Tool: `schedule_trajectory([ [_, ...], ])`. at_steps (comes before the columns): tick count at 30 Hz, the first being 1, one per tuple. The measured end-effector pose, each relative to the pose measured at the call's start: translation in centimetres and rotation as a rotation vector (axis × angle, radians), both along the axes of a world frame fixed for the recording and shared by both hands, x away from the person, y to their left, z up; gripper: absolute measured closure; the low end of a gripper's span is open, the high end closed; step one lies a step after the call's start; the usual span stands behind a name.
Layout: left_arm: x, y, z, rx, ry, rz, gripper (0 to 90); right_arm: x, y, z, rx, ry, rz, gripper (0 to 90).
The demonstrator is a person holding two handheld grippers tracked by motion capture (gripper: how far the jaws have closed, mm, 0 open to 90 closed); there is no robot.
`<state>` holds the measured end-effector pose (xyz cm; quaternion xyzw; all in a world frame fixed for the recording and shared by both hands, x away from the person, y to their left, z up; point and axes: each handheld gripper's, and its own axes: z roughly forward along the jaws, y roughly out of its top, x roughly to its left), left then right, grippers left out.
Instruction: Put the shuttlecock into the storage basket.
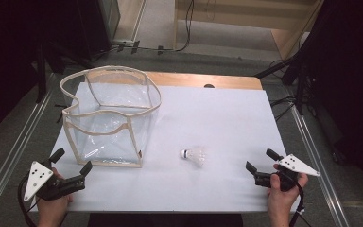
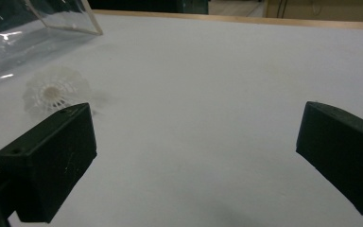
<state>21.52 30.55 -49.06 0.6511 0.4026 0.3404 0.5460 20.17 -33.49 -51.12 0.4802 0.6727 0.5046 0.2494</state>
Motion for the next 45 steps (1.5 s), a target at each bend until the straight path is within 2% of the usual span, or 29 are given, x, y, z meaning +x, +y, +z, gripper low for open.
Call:
schedule_trajectory([
  [4, 0.0, 0.0, 0.0, -0.001, 0.001, 0.001, 0.0, 0.0, 0.3, 0.4, 0.014, -0.007, 0.025, 0.0],
  [8, -0.2, -0.1, 0.0, 0.010, -0.001, 0.003, 0.0, -0.1, 1.3, 1.4, 0.004, -0.023, 0.060, 0.0],
  [11, -0.2, -0.2, -0.1, 0.018, -0.002, 0.004, 0.0, 0.0, 1.7, 1.8, -0.010, -0.019, 0.066, 0.0],
  [16, -0.2, -0.3, -0.1, 0.026, -0.005, 0.008, 0.0, 0.3, 2.4, 2.7, -0.004, -0.008, 0.097, 0.0],
  [19, -0.2, -0.3, -0.1, 0.025, -0.006, 0.008, 0.0, 0.3, 3.2, 3.4, -0.035, -0.003, 0.078, 0.0],
  [22, -0.2, -0.3, -0.1, 0.024, -0.006, 0.009, 0.0, 0.5, 3.9, 4.0, -0.036, 0.004, 0.087, 0.0],
  [27, -0.2, -0.1, -0.1, 0.005, -0.003, 0.011, 0.0, 0.8, 5.6, 5.1, -0.063, 0.006, 0.130, 0.0],
  [31, -0.2, -0.2, -0.1, 0.014, -0.003, 0.011, 0.0, 1.2, 7.2, 5.8, -0.090, 0.015, 0.179, 0.0],
  [33, -0.2, -0.3, -0.1, 0.019, -0.003, 0.010, 0.0, 1.2, 7.8, 6.1, -0.090, 0.007, 0.182, 12.5],
  [36, -0.2, -0.3, -0.1, 0.019, -0.003, 0.010, 0.0, 1.5, 8.5, 6.6, -0.087, 0.014, 0.215, 13.3],
  [39, -0.2, -0.2, -0.1, 0.018, -0.003, 0.009, 0.0, 1.6, 9.5, 7.0, -0.110, 0.017, 0.232, 23.7],
  [40, -0.2, -0.2, -0.1, 0.019, -0.003, 0.009, 0.0, 1.6, 9.5, 7.0, -0.110, 0.017, 0.232, 23.7],
  [42, -0.2, -0.3, -0.1, 0.021, -0.005, 0.008, 0.0, 1.6, 10.2, 7.3, -0.125, 0.022, 0.239, 31.0],
  [43, -0.2, -0.3, -0.1, 0.022, -0.005, 0.008, 0.0, 1.6, 11.1, 7.3, -0.143, 0.028, 0.253, 42.2],
  [45, -0.3, -0.4, -0.1, 0.030, -0.006, 0.008, 0.0, 1.5, 11.5, 7.3, -0.150, 0.032, 0.262, 45.0],
])
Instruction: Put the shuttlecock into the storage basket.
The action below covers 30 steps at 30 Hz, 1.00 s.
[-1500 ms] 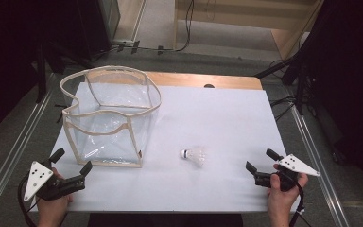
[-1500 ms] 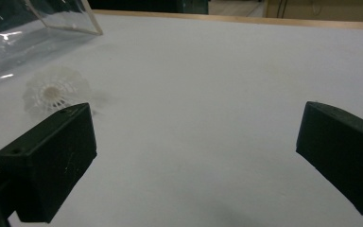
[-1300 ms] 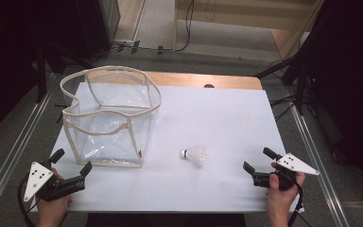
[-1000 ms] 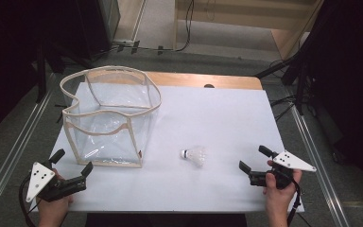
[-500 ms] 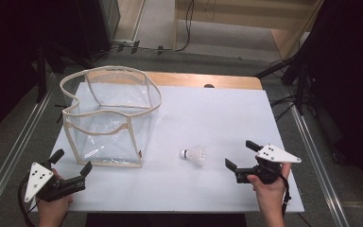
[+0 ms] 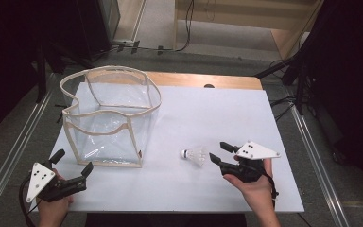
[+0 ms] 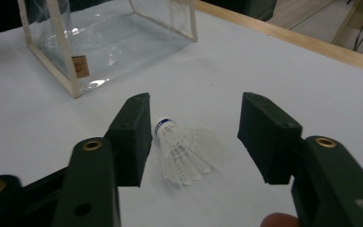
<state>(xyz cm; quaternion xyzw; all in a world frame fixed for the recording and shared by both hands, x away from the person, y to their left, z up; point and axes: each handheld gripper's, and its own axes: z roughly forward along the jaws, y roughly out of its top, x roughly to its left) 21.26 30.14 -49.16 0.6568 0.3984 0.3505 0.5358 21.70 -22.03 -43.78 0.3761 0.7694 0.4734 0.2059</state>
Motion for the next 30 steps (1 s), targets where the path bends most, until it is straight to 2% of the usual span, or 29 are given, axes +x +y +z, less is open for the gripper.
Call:
schedule_trajectory([
  [1, 0.0, -0.1, 0.0, 0.009, 0.000, -0.001, 0.0, 0.0, 0.7, -0.2, -0.015, 0.017, 0.024, 55.8],
  [3, 0.0, -0.1, 0.0, 0.012, -0.001, -0.003, 0.0, 0.0, 1.4, -0.4, -0.041, 0.017, 0.044, 61.9],
  [4, 0.0, -0.1, 0.0, 0.012, -0.001, -0.003, 0.0, 0.0, 1.4, -0.4, -0.041, 0.017, 0.044, 61.9],
  [6, 0.0, -0.1, 0.0, 0.013, -0.001, -0.003, 0.0, 0.1, 2.1, -0.8, -0.061, 0.032, 0.091, 69.8],
  [11, 0.0, -0.1, 0.0, 0.013, -0.002, -0.004, 0.0, 0.2, 3.0, -1.6, -0.101, 0.063, 0.156, 81.7],
  [15, 0.0, -0.2, 0.0, 0.016, -0.003, -0.005, 0.0, 0.4, 3.7, -2.5, -0.106, 0.100, 0.183, 83.8],
  [22, 0.0, -0.2, 0.0, 0.016, -0.003, -0.005, 0.0, 0.6, 4.5, -4.3, -0.114, 0.167, 0.199, 87.4],
  [25, 0.0, -0.2, 0.0, 0.017, -0.003, -0.006, 0.0, 0.7, 4.7, -4.8, -0.127, 0.185, 0.188, 87.4],
  [26, 0.0, -0.2, 0.0, 0.019, -0.003, -0.006, 0.0, 0.8, 4.7, -5.3, -0.126, 0.214, 0.179, 87.5],
  [28, 0.0, -0.2, 0.0, 0.019, -0.003, -0.006, 0.0, 0.9, 4.6, -5.5, -0.133, 0.222, 0.179, 87.4],
  [29, 0.0, -0.2, 0.0, 0.019, -0.002, -0.006, 0.0, 1.2, 4.6, -5.9, -0.141, 0.251, 0.167, 87.4],
  [30, 0.0, -0.2, 0.0, 0.019, -0.003, -0.007, 0.0, 1.3, 4.5, -6.1, -0.142, 0.257, 0.162, 87.4],
])
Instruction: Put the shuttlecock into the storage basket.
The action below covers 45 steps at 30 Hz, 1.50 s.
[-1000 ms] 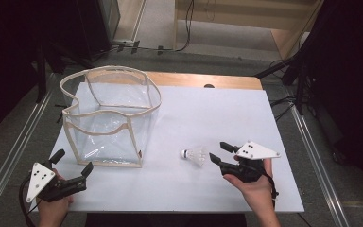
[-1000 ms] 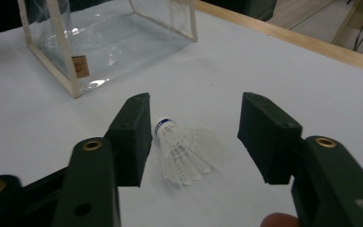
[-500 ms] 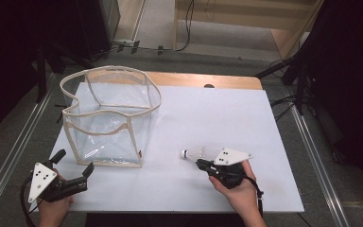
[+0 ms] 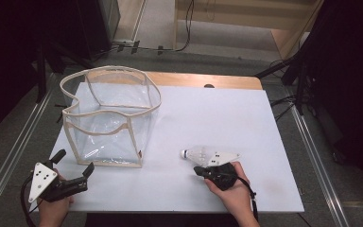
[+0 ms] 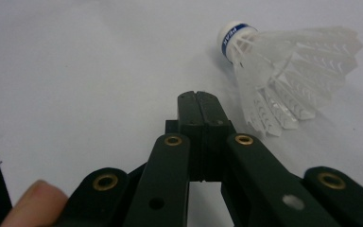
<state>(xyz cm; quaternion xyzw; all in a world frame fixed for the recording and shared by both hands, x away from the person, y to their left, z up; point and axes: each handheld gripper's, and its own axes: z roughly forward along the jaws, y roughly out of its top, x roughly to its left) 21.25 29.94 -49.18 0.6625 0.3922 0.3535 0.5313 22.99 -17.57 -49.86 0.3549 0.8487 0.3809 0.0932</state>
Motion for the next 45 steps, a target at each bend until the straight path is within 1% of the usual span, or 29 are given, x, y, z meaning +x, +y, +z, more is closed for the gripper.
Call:
schedule_trajectory([
  [4, 0.0, 0.0, 0.0, 0.000, 0.000, 0.000, 0.0, 0.4, -0.2, -0.2, -0.015, 0.013, -0.013, 87.5],
  [7, 0.0, 0.0, 0.0, 0.001, 0.001, 0.000, 0.0, 0.6, -0.3, -0.2, -0.026, 0.013, -0.023, 87.5],
  [8, 0.0, 0.0, 0.0, 0.002, 0.001, 0.000, 0.0, 0.9, -0.4, -0.3, -0.024, 0.016, -0.042, 87.5],
  [10, 0.0, 0.0, 0.0, 0.003, 0.001, 0.000, 0.0, 1.2, -0.5, -0.3, -0.030, 0.015, -0.061, 87.5],
  [11, 0.0, 0.0, 0.0, 0.003, 0.001, 0.000, 0.0, 1.2, -0.5, -0.3, -0.030, 0.015, -0.061, 87.5],
  [12, 0.0, 0.0, 0.0, 0.003, 0.001, 0.000, 0.0, 1.5, -0.7, -0.4, -0.028, 0.017, -0.085, 87.5],
  [13, 0.0, 0.0, 0.0, 0.003, 0.001, 0.000, 0.0, 1.7, -0.7, -0.3, -0.027, 0.021, -0.096, 87.5],
  [17, 0.0, 0.0, 0.0, 0.004, 0.000, -0.002, 0.0, 2.6, -0.6, -0.2, -0.035, 0.015, -0.107, 87.5],
  [19, 0.0, 0.0, 0.0, 0.003, -0.002, -0.005, 0.0, 3.2, -0.5, -0.1, -0.040, 0.005, -0.105, 87.6],
  [21, 0.0, 0.0, 0.0, 0.002, -0.003, -0.006, 0.0, 3.7, -0.3, -0.1, -0.044, 0.007, -0.107, 87.6],
  [24, 0.0, 0.0, 0.0, 0.002, -0.003, -0.006, 0.0, 4.7, -0.1, -0.2, -0.053, 0.001, -0.123, 87.6],
  [25, 0.0, 0.0, 0.0, 0.002, -0.003, -0.006, 0.0, 4.7, -0.1, -0.2, -0.053, 0.001, -0.123, 87.6],
  [28, 0.0, 0.0, 0.0, 0.000, -0.006, -0.011, 0.0, 5.6, 0.0, -0.2, -0.048, 0.003, -0.138, 87.6],
  [31, 0.0, 0.0, 0.0, -0.001, -0.006, -0.011, 0.0, 6.4, 0.1, -0.2, -0.059, -0.002, -0.146, 87.6],
  [32, 0.0, 0.0, 0.0, 0.000, -0.006, -0.011, 0.0, 7.0, 0.2, -0.1, -0.065, -0.005, -0.147, 87.6],
  [33, 0.0, 0.0, 0.0, 0.001, -0.005, -0.011, 0.0, 7.0, 0.2, -0.1, -0.065, -0.005, -0.147, 87.6],
  [35, 0.0, 0.0, 0.0, 0.003, -0.005, -0.010, 0.0, 7.7, 0.5, 0.0, -0.072, -0.008, -0.150, 87.6],
  [37, 0.0, 0.0, 0.0, 0.004, -0.004, -0.010, 0.0, 8.2, 0.8, 0.1, -0.069, -0.004, -0.153, 87.6],
  [39, 0.0, 0.0, 0.0, 0.005, -0.004, -0.010, 0.0, 8.7, 1.0, 0.1, -0.079, -0.010, -0.153, 87.6],
  [40, 0.0, 0.0, 0.0, 0.005, -0.004, -0.009, 0.0, 8.9, 1.2, 0.2, -0.077, -0.007, -0.150, 87.6],
  [42, 0.0, 0.0, 0.0, 0.006, -0.004, -0.010, 0.0, 9.4, 1.5, 0.2, -0.081, -0.016, -0.145, 87.6],
  [45, 0.0, 0.0, 0.0, 0.006, -0.004, -0.010, 0.0, 9.7, 1.8, 0.2, -0.079, -0.011, -0.144, 87.6],
])
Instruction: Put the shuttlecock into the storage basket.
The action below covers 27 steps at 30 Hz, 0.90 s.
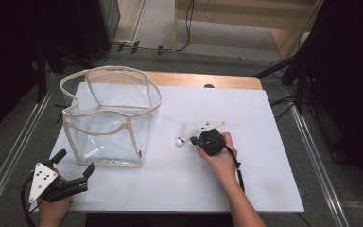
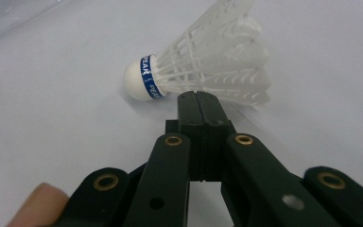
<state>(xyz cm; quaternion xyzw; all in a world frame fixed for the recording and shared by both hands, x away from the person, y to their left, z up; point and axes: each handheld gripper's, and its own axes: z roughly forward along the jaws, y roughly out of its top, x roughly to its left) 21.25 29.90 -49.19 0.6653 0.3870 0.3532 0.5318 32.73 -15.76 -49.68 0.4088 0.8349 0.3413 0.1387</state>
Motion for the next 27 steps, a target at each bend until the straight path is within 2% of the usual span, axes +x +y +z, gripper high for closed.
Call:
schedule_trajectory([
  [13, 0.0, 0.0, 0.0, 0.002, 0.002, 0.000, 0.0, 1.9, 2.4, 0.0, -0.001, -0.001, 0.024, 87.6],
  [27, 0.1, 0.0, 0.0, -0.002, 0.004, -0.001, 0.0, 2.6, 4.2, -0.1, 0.030, 0.008, 0.055, 87.5],
])
